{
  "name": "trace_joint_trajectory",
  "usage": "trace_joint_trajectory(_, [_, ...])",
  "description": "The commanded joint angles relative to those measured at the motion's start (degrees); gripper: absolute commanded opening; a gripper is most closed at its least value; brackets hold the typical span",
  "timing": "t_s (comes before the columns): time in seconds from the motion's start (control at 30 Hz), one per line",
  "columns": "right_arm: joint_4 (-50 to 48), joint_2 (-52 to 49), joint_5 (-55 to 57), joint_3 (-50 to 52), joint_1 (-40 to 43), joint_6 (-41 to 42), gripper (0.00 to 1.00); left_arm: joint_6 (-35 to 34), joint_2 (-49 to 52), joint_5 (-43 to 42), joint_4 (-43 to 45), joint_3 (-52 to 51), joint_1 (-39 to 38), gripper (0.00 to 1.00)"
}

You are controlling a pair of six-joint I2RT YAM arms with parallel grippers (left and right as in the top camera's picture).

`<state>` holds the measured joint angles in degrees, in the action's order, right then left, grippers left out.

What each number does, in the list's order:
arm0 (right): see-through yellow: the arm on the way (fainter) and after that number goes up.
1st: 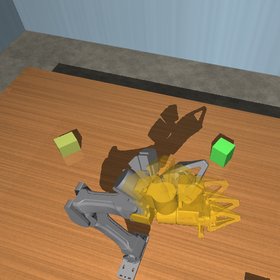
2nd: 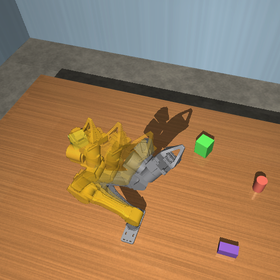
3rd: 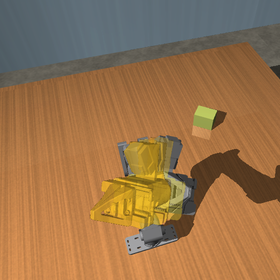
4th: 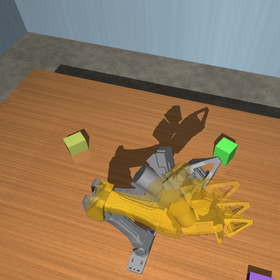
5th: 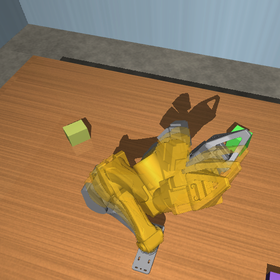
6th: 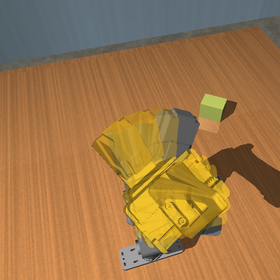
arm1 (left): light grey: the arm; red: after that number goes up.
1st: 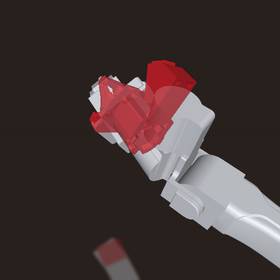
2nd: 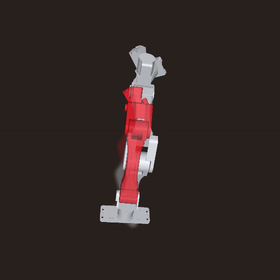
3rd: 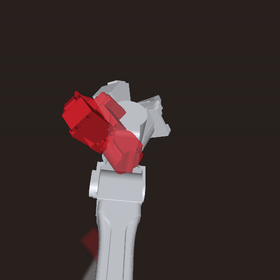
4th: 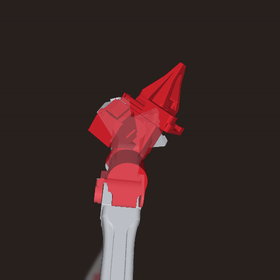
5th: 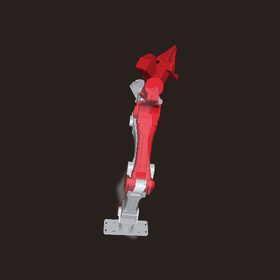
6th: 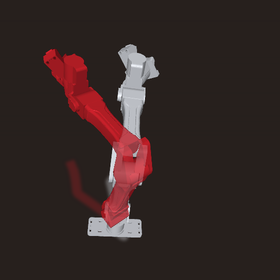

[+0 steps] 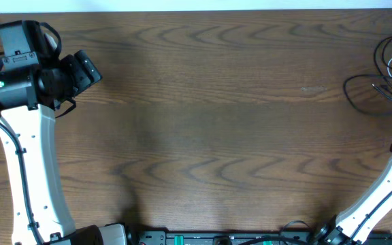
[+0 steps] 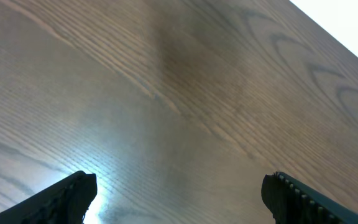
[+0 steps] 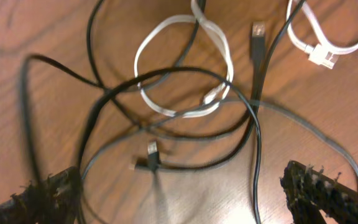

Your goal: Untangle cables

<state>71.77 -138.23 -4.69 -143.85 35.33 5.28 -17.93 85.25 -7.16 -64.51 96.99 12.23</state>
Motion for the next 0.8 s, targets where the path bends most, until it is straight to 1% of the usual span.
trace_joint_trajectory(0.0, [3.06, 2.84, -0.02, -0.59, -0.02, 1.29, 0.99, 0.94, 0.98, 0.17, 0.13, -0.57, -0.59, 0.91])
trace_joint_trajectory(0.1, [7.74, 5.64, 2.75, -0.59, 0.04, 5.53, 0.99, 0.94, 1.29, 0.15, 0.42, -0.57, -1.22, 0.91])
trace_joint_trajectory(0.27, [8.92, 10.95, 2.51, -0.59, -0.2, 4.72, 0.99, 0.96, 1.77, 0.15, 0.59, -0.57, -2.1, 0.91])
trace_joint_trajectory(0.37, [8.66, 14.91, -3.02, -0.59, -1.25, -1.92, 0.99, 0.94, 2.05, 0.15, 0.57, -0.57, -2.1, 0.91])
trace_joint_trajectory(0.47, [9.2, 18.32, -15.34, -0.59, -2.97, -10.58, 0.99, 1.62, 2.34, 0.13, 0.85, -0.57, -2.1, 0.91])
trace_joint_trajectory(0.53, [10.4, 20.0, -23.74, -0.59, -4.61, -15.65, 0.99, 4.87, 2.36, -0.83, 1.44, -0.57, -2.1, 0.9])
trace_joint_trajectory(0.6, [12.07, 21.33, -28.04, -0.59, -6.82, -18.6, 0.99, 13.27, 2.34, -7.17, 2.29, -0.57, -2.1, 0.9])
trace_joint_trajectory(0.67, [13.73, 22.21, -29.14, -0.59, -9.49, -19.58, 0.99, 20.48, 2.34, -13.81, 2.32, -0.57, -2.1, 0.9])
trace_joint_trajectory(0.7, [14.69, 22.53, -29.11, -0.59, -11.17, -19.71, 0.99, 22.97, 2.34, -16.68, 2.25, -0.57, -2.1, 0.9])
trace_joint_trajectory(0.77, [16.52, 22.88, -29.09, -0.59, -15.06, -20.2, 0.99, 25.55, 2.34, -20.22, 2.19, -0.57, -2.1, 0.91])
